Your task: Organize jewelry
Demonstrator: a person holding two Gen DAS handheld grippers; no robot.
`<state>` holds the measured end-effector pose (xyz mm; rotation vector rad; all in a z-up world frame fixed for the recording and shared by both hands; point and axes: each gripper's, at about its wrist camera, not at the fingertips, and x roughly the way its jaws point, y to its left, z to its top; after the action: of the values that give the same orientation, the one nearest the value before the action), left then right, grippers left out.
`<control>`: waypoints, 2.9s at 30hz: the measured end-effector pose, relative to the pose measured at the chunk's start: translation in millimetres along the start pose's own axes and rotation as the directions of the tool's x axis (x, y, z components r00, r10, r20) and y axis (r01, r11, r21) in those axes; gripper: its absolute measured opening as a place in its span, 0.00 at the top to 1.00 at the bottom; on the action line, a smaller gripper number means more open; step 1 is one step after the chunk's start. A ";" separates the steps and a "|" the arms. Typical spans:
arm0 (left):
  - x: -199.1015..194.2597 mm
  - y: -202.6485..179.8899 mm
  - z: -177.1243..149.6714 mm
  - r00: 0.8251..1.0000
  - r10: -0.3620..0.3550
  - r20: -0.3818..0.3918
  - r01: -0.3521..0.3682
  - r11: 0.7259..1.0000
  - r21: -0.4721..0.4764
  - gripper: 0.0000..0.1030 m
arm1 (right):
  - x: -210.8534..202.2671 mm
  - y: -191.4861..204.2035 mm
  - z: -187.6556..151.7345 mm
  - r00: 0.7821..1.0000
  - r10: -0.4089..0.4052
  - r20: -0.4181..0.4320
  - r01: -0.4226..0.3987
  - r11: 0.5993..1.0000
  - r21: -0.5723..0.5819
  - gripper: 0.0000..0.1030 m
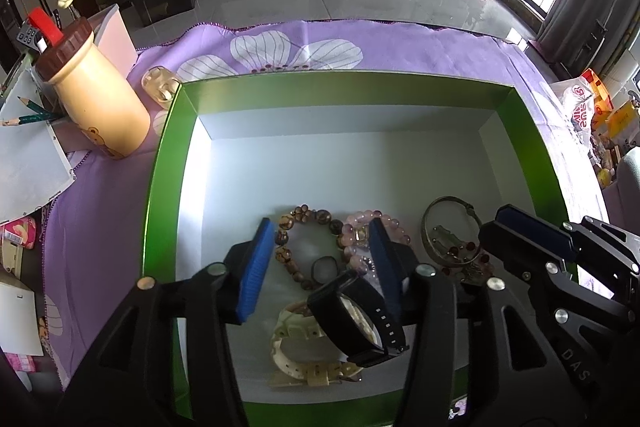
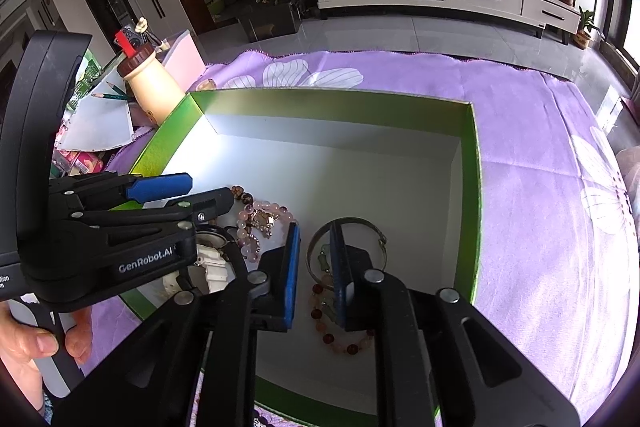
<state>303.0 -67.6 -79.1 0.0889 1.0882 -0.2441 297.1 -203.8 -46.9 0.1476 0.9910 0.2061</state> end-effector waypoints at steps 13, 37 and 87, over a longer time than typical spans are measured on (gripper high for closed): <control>-38.6 2.6 -4.3 0.998 0.040 0.048 -0.039 0.999 -0.008 0.20 | -30.7 -1.2 1.0 0.997 -0.067 0.040 0.066 0.998 0.016 0.48; -151.5 14.0 -3.5 0.988 0.076 0.135 -0.068 0.996 -0.062 0.02 | -123.9 22.0 13.4 0.984 -0.160 0.075 0.156 0.987 0.046 0.01; -179.5 9.9 23.2 0.986 0.159 0.044 -0.155 0.983 -0.096 0.02 | -136.9 31.8 49.4 0.976 -0.210 -0.056 0.215 0.972 0.095 0.01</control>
<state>246.4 -35.0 90.0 0.0850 1.0341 -0.0539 262.6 -207.1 98.0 0.1278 1.0549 -0.0374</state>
